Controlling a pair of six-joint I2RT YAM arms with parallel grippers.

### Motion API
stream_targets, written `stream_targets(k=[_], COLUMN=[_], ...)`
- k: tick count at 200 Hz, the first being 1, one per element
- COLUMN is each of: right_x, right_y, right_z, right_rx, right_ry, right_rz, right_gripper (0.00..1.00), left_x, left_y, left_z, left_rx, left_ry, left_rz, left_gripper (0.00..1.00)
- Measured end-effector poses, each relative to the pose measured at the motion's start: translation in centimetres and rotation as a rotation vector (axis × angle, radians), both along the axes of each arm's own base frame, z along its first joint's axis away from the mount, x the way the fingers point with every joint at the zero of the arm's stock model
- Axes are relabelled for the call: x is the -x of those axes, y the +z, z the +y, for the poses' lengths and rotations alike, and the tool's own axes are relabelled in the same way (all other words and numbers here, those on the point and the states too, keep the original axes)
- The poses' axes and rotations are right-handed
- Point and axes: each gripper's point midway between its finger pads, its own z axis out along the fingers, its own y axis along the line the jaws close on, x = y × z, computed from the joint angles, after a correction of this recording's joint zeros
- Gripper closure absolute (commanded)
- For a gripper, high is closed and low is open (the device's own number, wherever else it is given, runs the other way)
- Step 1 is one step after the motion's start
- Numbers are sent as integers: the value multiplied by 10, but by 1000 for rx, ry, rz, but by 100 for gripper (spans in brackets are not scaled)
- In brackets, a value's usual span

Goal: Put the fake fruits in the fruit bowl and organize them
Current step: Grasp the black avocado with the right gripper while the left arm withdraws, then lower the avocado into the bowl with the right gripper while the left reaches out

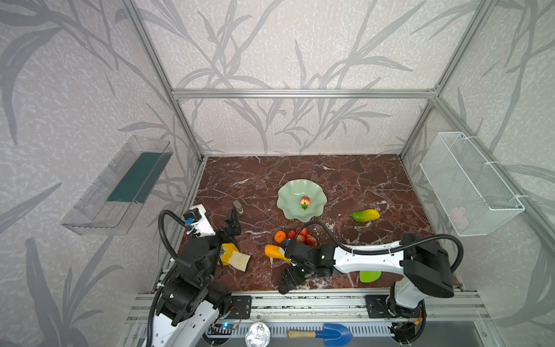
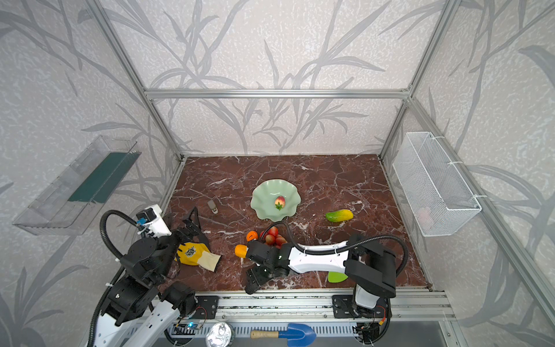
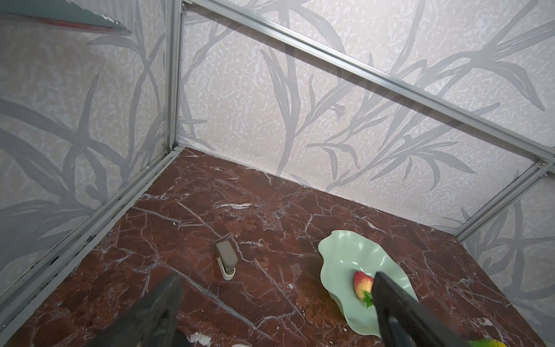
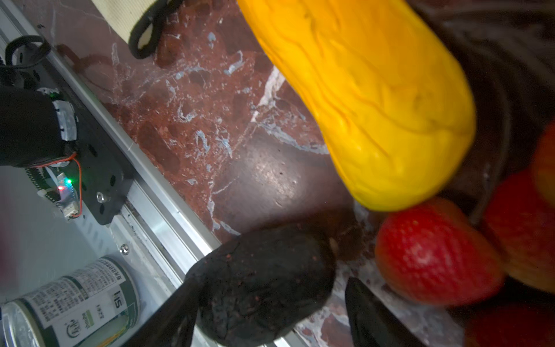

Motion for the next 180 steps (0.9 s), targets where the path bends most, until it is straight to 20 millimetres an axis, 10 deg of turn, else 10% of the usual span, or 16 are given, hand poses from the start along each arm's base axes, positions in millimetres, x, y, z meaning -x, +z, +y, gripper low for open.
stream_targets(k=[82, 117, 180], right_x=[2, -16, -190], right_y=[-11, 18, 150], right_z=[21, 11, -29], right_rx=[9, -1, -166], right_ry=[86, 88, -190], right_rz=[56, -55, -451], right_gripper=[68, 71, 70], left_x=[0, -2, -6], left_y=[-16, -27, -61], left_z=[2, 1, -12], left_rx=[-14, -3, 62], left_ry=[14, 12, -29], left_rz=[51, 74, 150], left_gripper=[1, 1, 4])
